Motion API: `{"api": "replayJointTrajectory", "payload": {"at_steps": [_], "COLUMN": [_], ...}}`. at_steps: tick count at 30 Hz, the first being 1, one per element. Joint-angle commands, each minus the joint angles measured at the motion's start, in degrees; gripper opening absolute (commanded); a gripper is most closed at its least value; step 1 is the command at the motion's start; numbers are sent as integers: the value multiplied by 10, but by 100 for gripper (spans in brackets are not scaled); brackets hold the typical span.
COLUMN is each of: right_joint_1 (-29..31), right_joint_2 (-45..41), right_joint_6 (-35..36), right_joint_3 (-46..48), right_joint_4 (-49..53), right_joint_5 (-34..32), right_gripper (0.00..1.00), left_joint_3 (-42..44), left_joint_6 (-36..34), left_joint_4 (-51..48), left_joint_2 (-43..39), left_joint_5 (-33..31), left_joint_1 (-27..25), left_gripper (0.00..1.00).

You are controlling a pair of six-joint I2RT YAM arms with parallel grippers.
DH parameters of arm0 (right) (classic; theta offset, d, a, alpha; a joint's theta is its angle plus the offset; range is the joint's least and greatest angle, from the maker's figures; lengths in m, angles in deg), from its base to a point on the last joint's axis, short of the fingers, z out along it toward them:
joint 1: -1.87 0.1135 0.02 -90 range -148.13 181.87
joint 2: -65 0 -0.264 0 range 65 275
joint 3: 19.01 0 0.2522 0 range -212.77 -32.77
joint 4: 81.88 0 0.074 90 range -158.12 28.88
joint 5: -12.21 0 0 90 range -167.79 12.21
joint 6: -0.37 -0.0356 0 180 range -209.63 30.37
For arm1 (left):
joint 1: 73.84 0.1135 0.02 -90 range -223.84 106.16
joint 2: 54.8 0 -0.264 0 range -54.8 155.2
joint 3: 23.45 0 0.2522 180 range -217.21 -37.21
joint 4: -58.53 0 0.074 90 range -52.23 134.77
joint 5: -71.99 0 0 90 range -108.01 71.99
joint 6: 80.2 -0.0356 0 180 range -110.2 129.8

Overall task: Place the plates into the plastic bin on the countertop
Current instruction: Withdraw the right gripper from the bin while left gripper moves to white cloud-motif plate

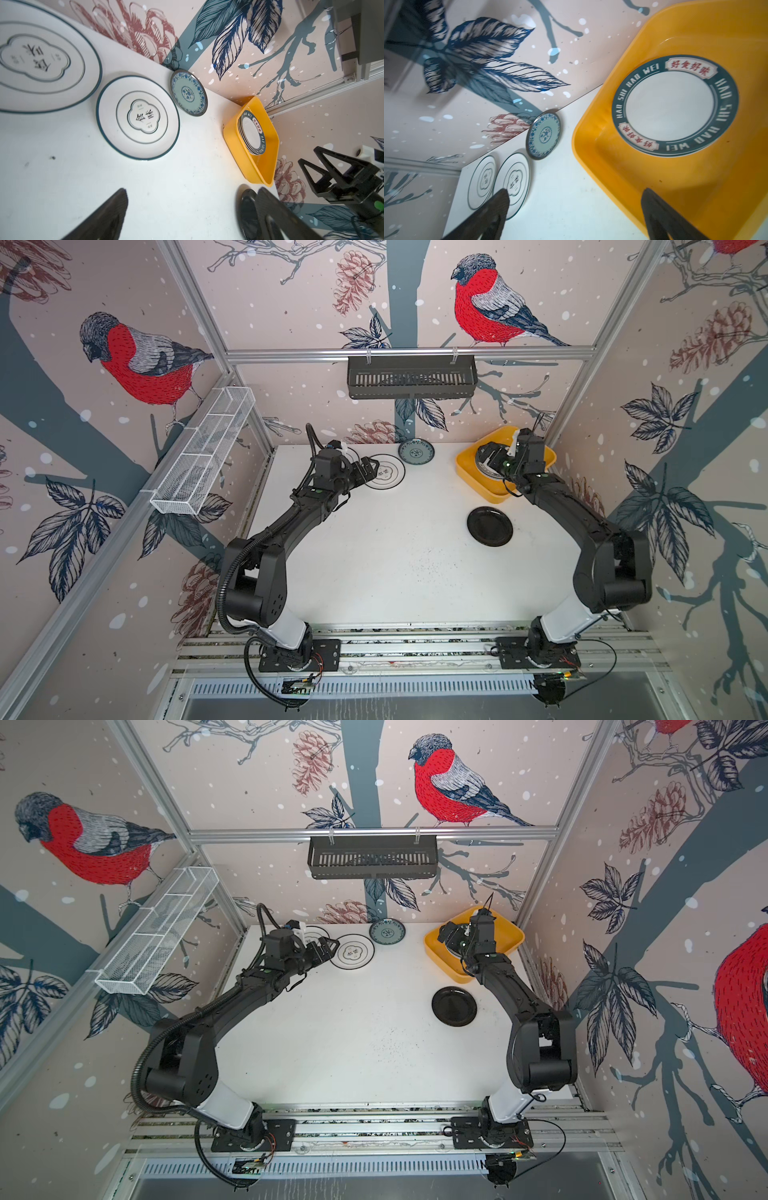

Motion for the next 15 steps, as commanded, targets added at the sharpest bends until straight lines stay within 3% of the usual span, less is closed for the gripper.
{"api": "replayJointTrajectory", "payload": {"at_steps": [1,7,15], "right_joint_1": [21,66,138], "right_joint_2": [-27,-47,-8], "right_joint_6": [-18,-28,-11], "right_joint_3": [35,68,47], "right_joint_4": [-77,-105,-162], "right_joint_5": [17,26,57], "right_gripper": [100,100,100], "left_joint_3": [28,78,67], "left_joint_6": [49,91,92], "left_joint_4": [8,35,38], "left_joint_2": [-15,-13,38], "left_joint_5": [16,57,74], "left_joint_1": [25,90,127], "left_gripper": [96,96,95]}}
